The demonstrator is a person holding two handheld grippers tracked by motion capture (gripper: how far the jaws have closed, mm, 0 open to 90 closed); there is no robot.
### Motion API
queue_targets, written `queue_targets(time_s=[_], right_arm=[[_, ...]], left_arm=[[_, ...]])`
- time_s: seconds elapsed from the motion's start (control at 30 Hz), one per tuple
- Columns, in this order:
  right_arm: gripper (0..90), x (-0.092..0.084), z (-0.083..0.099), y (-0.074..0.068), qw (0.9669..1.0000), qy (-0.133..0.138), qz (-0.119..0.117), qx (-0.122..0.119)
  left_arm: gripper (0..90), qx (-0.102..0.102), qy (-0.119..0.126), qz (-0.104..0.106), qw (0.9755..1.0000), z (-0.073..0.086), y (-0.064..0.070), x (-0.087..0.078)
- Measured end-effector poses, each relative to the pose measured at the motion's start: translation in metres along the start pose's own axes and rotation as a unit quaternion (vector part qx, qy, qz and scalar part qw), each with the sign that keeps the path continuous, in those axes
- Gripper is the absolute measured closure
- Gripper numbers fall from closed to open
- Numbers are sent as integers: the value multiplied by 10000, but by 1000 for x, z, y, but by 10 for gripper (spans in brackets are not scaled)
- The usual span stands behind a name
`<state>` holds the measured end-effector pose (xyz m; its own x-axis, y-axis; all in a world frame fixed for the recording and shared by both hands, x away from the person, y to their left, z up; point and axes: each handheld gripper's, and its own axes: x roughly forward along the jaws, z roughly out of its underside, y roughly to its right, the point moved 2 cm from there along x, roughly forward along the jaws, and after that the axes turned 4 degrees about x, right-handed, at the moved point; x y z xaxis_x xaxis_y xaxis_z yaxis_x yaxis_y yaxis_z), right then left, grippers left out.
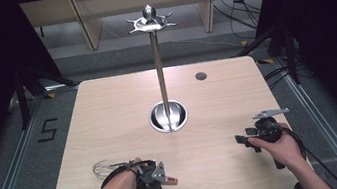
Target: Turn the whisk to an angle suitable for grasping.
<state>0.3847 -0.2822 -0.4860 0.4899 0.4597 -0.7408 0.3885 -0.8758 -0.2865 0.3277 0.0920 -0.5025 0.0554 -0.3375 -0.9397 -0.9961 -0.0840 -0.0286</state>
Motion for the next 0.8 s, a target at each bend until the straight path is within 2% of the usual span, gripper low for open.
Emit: queue_targets(time_s=[0.1, 0.13, 0.17, 0.2, 0.23, 0.27, 0.33, 0.37, 0.4, 0.5, 0.53, 0.57, 0.6, 0.63, 0.67, 0.7, 0.77, 0.8], right_arm=[[422, 0, 0, 0, 10000, 4, 7, -3], [422, 0, 0, 1, 10000, 42, 11, -77], [422, 0, 0, 0, 10000, -1, -2, -2], [422, 0, 0, 0, 10000, 3, 15, 29], [422, 0, 0, 0, 10000, -4, 0, 3], [422, 0, 0, 0, 10000, -4, 0, 3], [422, 0, 0, 0, 10000, -4, -8, -1], [422, 0, 0, 0, 10000, -4, -8, -1], [422, 0, 0, 0, 10000, -21, -3, 32], [422, 0, 0, 1, 10000, 45, 11, 16], [422, 0, 0, 2, 10000, 45, 13, -10], [422, 0, 0, 2, 10000, 45, 13, -10], [422, 6, 0, 7, 9989, 365, 44, -284], [422, 4, 0, 5, 9995, 296, -56, -123], [422, 4, 0, 5, 9995, 296, -56, -123], [422, 0, 0, 5, 9999, 95, 32, -129], [421, 0, 0, 7, 9997, 114, 2, -198], [422, -1, 0, 6, 9999, 48, -1, -104]], left_arm=[[894, -112, -4, -24, 9999, 0, -5, 0], [894, -178, 41, -57, 9998, 0, -8, 1], [894, -252, 63, -69, 9996, -1, -11, 1], [895, -249, 45, -78, 9996, -1, -14, 1], [895, -254, 12, -107, 9996, -3, -23, -1], [894, -254, 12, -107, 9996, -3, -23, -1], [895, -477, 160, -213, 9985, -6, -35, -3], [895, -477, 160, -213, 9985, -6, -35, -3], [895, -638, 169, -266, 9975, -8, -42, -4], [895, -775, 172, -444, 9959, -11, -57, -3], [895, -889, 254, -496, 9945, -12, -61, -2], [895, -889, 260, -533, 9943, -14, -66, -2], [895, -916, 287, -568, 9938, -15, -70, -1], [895, -1056, 290, -603, 9922, -17, -76, -1], [894, -1056, 290, -603, 9922, -17, -76, -1], [894, -1092, 333, -648, 9913, -17, -79, -1], [893, -1096, 375, -638, 9912, -17, -78, -2], [891, -1014, 450, -593, 9921, -17, -77, -3]])
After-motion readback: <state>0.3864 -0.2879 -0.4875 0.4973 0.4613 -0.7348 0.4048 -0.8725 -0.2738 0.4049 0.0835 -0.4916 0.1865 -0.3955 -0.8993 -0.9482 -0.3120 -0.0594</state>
